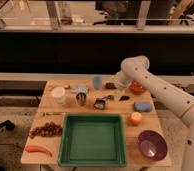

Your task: Wipe red bowl with sponge

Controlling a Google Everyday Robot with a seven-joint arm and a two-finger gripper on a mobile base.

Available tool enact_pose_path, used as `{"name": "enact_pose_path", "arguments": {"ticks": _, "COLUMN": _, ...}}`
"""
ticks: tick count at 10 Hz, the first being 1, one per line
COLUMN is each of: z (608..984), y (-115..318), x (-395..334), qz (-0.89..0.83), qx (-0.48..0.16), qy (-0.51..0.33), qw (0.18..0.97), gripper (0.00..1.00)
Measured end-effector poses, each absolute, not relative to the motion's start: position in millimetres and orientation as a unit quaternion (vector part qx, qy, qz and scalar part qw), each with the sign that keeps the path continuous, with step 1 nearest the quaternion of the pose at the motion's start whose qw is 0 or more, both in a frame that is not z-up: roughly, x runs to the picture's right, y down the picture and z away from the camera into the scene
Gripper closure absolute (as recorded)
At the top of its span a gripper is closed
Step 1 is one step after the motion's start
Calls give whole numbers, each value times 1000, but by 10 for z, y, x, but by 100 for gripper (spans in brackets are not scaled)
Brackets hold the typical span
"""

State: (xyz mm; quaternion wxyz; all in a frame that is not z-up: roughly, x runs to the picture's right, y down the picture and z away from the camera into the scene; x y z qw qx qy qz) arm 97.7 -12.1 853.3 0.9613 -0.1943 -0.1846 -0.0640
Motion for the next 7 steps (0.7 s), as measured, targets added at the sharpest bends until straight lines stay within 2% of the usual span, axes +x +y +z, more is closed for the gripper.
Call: {"name": "enact_pose_path", "arguments": {"ticks": 7, "z": 8566, "y": -216, "x": 383, "qz": -71, "qx": -178, "qy": -283, "qw": 940, "gripper": 20}}
